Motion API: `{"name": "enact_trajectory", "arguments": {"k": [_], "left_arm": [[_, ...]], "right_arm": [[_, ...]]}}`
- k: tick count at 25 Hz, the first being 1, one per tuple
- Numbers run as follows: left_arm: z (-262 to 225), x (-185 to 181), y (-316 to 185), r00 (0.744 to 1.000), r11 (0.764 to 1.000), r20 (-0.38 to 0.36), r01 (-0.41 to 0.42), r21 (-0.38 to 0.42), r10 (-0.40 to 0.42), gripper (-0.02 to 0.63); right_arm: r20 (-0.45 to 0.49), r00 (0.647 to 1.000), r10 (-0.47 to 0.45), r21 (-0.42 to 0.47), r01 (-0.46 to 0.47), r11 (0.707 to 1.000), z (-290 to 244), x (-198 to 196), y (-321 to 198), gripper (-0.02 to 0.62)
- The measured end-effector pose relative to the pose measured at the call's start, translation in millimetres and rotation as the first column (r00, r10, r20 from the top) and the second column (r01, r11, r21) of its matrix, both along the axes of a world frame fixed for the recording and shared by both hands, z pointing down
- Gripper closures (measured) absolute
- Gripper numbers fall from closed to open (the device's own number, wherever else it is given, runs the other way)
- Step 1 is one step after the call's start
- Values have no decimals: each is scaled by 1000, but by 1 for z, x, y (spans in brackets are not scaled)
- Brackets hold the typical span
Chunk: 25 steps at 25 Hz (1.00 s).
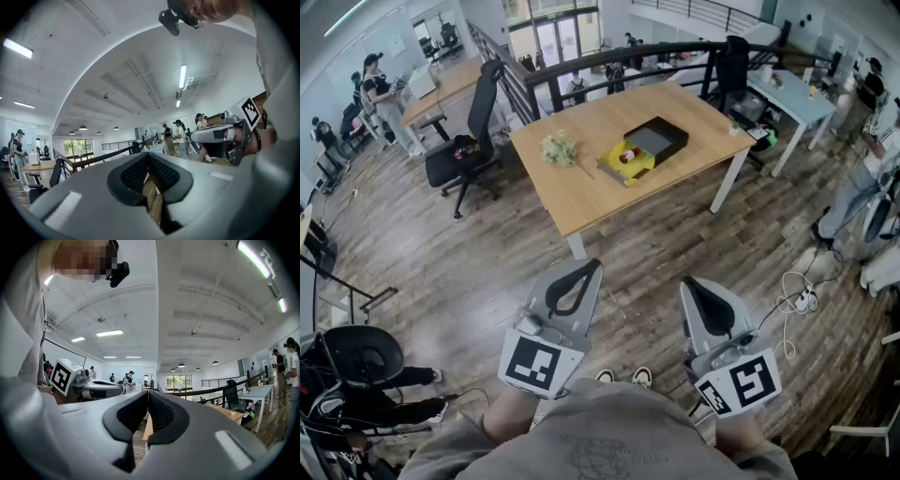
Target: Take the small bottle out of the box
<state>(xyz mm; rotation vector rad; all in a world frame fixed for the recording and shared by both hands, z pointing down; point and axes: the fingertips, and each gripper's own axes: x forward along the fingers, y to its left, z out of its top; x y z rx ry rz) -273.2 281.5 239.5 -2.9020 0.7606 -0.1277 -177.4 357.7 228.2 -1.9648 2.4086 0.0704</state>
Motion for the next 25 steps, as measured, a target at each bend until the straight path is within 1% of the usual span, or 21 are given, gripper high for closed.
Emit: {"name": "enact_trajectory", "arguments": {"k": [6, 12, 15, 17, 19, 20, 21, 24, 25], "left_arm": [[5, 25, 9, 1000, 1000, 26, -7, -11, 7, 605], [13, 47, 16, 1000, 999, 26, -4, -34, 5, 604], [23, 61, 23, 999, 999, 49, -11, -51, 13, 605], [29, 66, 27, 999, 998, 38, 5, -63, -3, 604], [31, 66, 27, 1000, 998, -1, 29, -63, -29, 603], [30, 67, 26, 999, 998, -21, 33, -57, -35, 563], [30, 68, 26, 999, 998, -36, 35, -54, -37, 507], [30, 75, 25, 998, 997, -51, 44, -58, -47, 415], [30, 76, 25, 998, 997, -48, 49, -56, -51, 403]], "right_arm": [[0, 1000, 8, -4, -8, 1000, -1, 26, 8, 583], [-1, 1000, 3, -34, -3, 999, 11, 50, 13, 583], [-3, 1000, -5, -47, 5, 999, 18, 64, 18, 583], [-6, 1000, -13, -56, 12, 998, 23, 70, 23, 583], [-9, 1000, -22, -62, 21, 998, 28, 75, 27, 583], [-9, 1000, -26, -65, 26, 998, 30, 77, 29, 583], [-9, 1000, -30, -69, 29, 997, 33, 79, 31, 583], [-3, 999, -33, -96, 32, 995, 43, 86, 32, 583], [3, 999, -34, -104, 34, 994, 47, 88, 32, 583]]}}
